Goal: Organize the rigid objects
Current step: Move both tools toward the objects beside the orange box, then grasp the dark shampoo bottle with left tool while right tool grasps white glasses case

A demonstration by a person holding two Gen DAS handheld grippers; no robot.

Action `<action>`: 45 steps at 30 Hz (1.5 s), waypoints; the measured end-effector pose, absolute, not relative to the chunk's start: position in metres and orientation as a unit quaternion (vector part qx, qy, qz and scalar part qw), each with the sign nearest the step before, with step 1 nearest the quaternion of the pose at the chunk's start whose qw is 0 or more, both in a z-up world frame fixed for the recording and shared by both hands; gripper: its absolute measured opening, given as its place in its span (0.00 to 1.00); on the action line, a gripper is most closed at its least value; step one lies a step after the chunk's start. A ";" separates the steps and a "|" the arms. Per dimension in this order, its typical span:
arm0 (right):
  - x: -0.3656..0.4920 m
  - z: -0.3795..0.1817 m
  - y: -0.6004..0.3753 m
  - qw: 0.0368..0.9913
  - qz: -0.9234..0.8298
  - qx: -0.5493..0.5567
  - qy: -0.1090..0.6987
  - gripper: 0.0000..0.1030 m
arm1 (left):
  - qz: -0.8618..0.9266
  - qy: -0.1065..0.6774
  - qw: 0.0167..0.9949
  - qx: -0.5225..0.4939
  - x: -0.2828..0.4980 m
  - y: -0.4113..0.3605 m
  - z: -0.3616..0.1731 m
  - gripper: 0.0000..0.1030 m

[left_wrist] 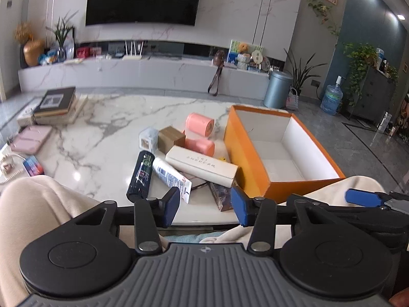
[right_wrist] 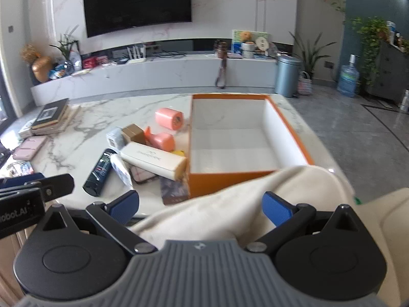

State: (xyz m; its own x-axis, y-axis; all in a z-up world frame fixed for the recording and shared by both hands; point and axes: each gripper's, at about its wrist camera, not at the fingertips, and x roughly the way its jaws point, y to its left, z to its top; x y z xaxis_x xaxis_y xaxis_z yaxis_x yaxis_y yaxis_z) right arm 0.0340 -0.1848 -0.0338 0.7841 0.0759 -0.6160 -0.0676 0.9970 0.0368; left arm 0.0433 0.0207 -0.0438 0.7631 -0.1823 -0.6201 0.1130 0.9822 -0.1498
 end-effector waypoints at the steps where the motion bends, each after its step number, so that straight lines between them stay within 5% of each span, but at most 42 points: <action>1: 0.040 -0.036 -0.183 0.943 0.048 0.006 0.329 0.98 | -0.076 0.341 0.936 -0.050 0.049 0.023 -0.047 0.53; 9: 0.094 -0.054 -0.157 0.931 0.104 -0.024 0.349 0.98 | -0.080 0.393 0.913 -0.077 0.097 0.047 -0.069 0.52; 14: 0.141 -0.061 -0.142 0.912 0.153 -0.046 0.378 0.74 | -0.096 0.411 0.904 -0.062 0.130 0.054 -0.073 0.51; 20: 0.202 -0.074 -0.119 0.880 0.203 -0.086 0.420 0.59 | -0.087 0.453 0.887 -0.026 0.181 0.067 -0.090 0.49; 28: 0.277 -0.103 -0.086 0.810 0.263 -0.179 0.492 0.59 | -0.084 0.534 0.842 0.006 0.251 0.082 -0.141 0.52; 38: 0.327 -0.137 -0.062 0.744 0.312 -0.238 0.540 0.70 | -0.062 0.589 0.805 -0.026 0.291 0.097 -0.178 0.52; 45: 0.347 -0.150 -0.064 0.733 0.312 -0.197 0.571 0.69 | -0.060 0.592 0.803 -0.032 0.297 0.093 -0.188 0.40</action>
State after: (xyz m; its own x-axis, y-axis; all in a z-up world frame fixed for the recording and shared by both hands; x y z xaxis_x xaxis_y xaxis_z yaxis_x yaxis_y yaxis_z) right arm 0.3469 -0.0643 -0.1504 0.1535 0.2331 -0.9603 -0.6834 0.7269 0.0672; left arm 0.2968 0.0931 -0.1876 0.2909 -0.1353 -0.9471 0.0585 0.9906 -0.1236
